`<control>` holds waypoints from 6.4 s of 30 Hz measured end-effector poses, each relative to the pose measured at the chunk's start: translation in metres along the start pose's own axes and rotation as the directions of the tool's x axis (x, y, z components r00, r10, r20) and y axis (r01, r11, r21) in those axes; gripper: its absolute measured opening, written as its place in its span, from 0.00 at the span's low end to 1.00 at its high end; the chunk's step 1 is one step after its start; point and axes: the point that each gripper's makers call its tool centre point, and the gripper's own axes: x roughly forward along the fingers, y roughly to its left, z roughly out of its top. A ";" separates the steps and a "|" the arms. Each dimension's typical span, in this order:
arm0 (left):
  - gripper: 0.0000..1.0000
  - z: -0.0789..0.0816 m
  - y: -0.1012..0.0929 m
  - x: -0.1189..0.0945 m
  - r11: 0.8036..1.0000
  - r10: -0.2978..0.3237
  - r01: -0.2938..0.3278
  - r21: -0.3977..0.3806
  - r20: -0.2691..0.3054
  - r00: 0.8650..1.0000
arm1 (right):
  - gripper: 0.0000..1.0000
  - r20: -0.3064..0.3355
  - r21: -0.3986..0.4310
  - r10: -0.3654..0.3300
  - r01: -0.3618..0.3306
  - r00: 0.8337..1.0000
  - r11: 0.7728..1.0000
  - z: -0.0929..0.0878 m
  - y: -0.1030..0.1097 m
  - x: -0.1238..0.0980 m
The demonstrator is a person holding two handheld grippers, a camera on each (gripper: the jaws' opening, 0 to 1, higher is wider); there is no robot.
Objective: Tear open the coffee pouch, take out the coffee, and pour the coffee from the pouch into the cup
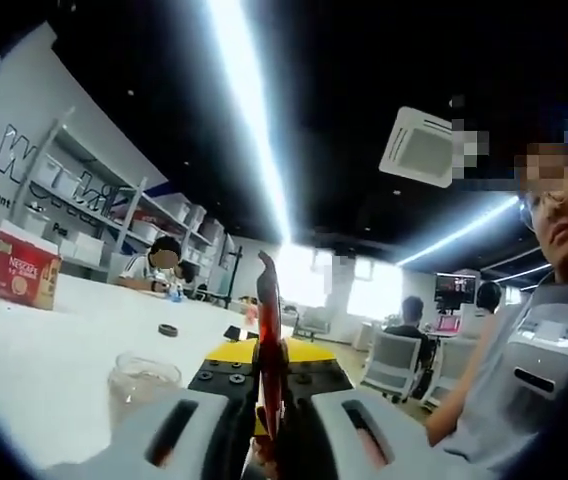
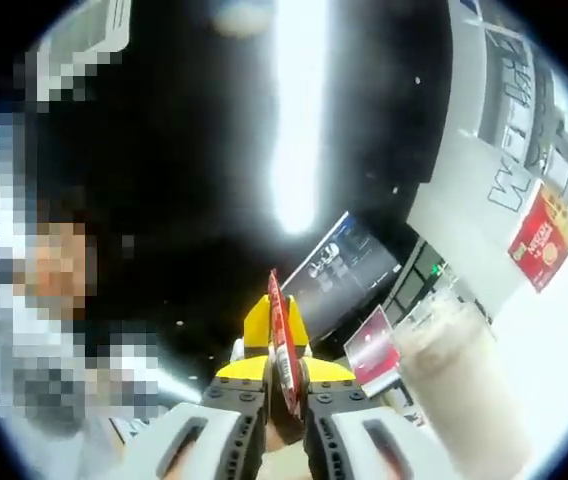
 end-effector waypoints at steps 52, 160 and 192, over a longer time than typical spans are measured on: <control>0.21 0.001 0.064 -0.038 0.952 0.276 -0.269 0.147 -0.033 0.961 | 0.08 -0.817 -0.405 -0.411 0.107 0.404 0.908 0.090 -0.072 -0.038; 0.18 0.008 0.068 -0.049 0.946 0.292 -0.287 0.148 -0.008 0.956 | 0.08 -0.808 -0.422 -0.427 -0.107 -0.405 0.900 0.102 -0.062 0.017; 0.18 0.006 0.071 -0.048 0.945 0.295 -0.290 0.149 -0.012 0.955 | 0.08 -0.794 -0.406 -0.412 -0.114 -0.446 0.907 0.101 -0.064 0.020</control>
